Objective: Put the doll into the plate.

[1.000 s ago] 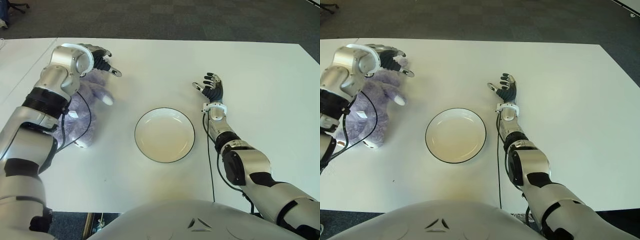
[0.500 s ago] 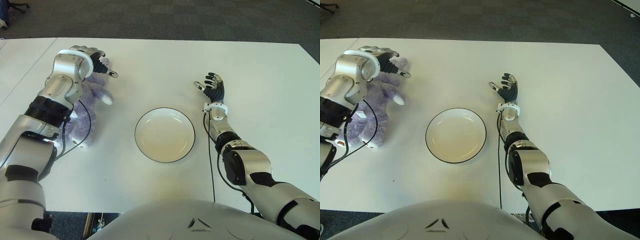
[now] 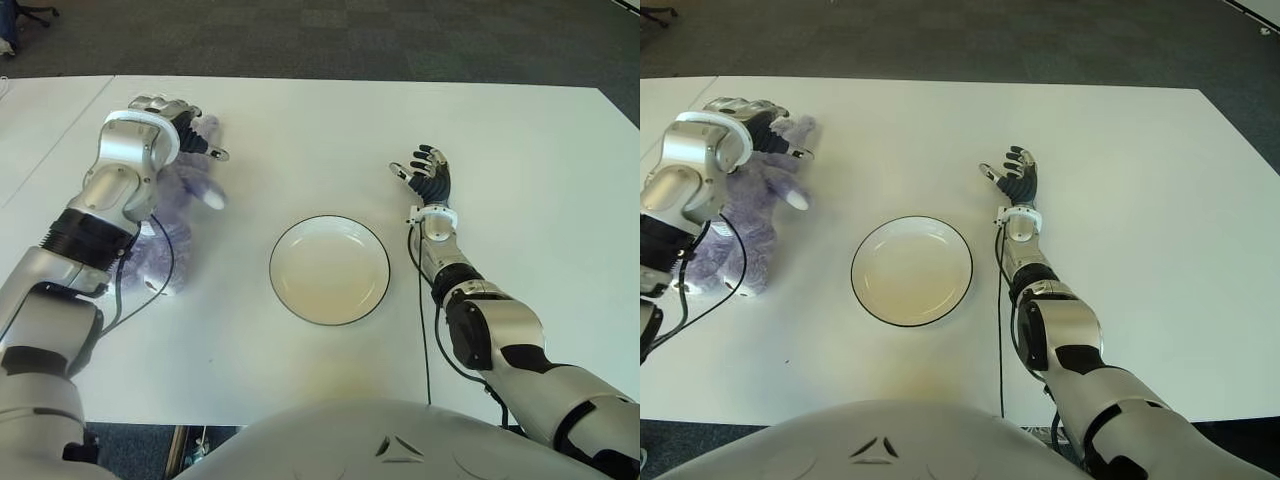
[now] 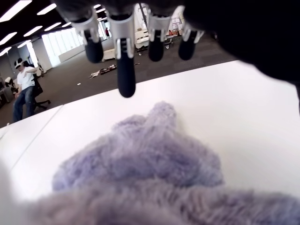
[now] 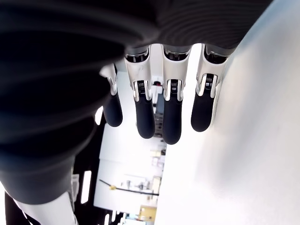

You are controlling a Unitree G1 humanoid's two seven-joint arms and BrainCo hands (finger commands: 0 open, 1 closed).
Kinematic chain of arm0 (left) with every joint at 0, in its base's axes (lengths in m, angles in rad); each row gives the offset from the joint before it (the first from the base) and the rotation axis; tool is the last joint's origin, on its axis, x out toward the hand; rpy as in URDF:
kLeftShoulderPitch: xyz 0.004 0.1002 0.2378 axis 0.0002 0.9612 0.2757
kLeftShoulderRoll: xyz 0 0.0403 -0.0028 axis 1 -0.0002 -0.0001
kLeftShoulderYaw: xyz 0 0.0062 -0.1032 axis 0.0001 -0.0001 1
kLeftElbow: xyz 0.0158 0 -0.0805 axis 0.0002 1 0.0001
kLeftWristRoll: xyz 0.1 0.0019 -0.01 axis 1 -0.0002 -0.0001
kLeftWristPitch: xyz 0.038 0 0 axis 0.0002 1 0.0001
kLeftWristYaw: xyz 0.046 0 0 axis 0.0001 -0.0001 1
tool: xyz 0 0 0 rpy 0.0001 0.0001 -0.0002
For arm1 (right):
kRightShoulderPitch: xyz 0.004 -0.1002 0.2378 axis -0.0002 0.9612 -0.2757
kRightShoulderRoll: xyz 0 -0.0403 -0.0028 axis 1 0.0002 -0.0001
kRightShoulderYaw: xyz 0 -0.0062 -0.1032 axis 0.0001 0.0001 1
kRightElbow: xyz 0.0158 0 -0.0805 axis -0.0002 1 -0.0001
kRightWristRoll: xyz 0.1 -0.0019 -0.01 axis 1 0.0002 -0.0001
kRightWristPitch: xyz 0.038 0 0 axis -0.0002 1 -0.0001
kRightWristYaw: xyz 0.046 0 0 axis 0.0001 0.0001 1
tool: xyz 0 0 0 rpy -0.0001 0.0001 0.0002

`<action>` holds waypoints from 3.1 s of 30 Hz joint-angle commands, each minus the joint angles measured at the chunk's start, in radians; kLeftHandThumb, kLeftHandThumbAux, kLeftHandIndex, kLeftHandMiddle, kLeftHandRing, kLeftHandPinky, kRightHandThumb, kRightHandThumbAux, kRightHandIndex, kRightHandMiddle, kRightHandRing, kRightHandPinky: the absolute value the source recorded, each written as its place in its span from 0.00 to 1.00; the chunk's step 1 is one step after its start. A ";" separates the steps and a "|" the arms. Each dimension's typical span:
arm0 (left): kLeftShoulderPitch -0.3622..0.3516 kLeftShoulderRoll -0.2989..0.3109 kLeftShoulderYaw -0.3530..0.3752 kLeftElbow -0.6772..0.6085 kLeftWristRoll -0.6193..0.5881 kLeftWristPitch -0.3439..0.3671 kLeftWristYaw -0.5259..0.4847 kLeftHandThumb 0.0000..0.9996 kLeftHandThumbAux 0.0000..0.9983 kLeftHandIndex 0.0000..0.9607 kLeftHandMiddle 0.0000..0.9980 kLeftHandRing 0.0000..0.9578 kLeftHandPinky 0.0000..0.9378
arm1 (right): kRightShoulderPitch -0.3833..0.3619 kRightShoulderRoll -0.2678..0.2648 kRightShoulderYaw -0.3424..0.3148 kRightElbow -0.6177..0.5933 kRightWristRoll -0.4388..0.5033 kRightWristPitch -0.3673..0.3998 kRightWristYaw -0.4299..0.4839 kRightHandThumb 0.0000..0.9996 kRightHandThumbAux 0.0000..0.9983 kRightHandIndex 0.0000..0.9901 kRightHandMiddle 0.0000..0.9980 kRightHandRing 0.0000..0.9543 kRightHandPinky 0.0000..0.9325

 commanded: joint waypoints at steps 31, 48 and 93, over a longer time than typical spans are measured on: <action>0.330 0.075 0.185 -0.246 0.084 0.124 0.021 0.00 0.31 0.00 0.00 0.32 0.00 | 0.190 0.019 -0.027 0.115 0.028 0.084 0.021 0.09 0.79 0.20 0.26 0.28 0.30; 0.407 0.074 0.224 -0.266 0.078 0.134 0.015 0.00 0.31 0.00 0.00 0.55 0.00 | 0.189 0.012 -0.031 0.115 0.028 0.078 0.024 0.09 0.79 0.21 0.26 0.28 0.29; 0.471 0.106 0.329 -0.368 -0.017 0.036 -0.040 0.00 0.34 0.00 0.00 0.59 0.00 | 0.191 0.011 -0.054 0.117 0.030 0.063 0.036 0.12 0.79 0.21 0.26 0.28 0.30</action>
